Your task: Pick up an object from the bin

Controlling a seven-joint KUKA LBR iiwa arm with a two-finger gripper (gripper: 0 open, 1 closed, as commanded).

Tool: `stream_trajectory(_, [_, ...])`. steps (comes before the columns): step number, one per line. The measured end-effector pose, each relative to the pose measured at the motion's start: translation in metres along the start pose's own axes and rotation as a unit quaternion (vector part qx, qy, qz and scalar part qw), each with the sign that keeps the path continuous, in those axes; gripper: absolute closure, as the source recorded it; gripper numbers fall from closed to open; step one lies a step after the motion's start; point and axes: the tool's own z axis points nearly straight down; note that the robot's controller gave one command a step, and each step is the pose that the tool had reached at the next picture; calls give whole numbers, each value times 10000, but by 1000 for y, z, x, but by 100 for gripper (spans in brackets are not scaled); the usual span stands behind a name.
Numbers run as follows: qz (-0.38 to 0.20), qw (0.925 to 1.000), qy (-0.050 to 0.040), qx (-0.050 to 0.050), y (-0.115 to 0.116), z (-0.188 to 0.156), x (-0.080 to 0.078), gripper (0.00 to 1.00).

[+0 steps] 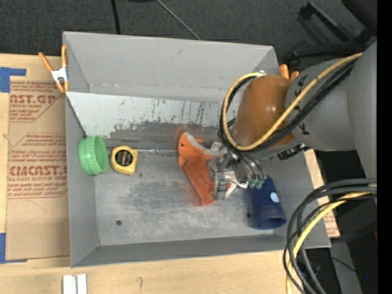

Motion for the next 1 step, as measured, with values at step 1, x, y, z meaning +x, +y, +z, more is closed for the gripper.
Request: stream_trajectory(1, [-167, 9999, -25, -4, 6, -122, 19, 100])
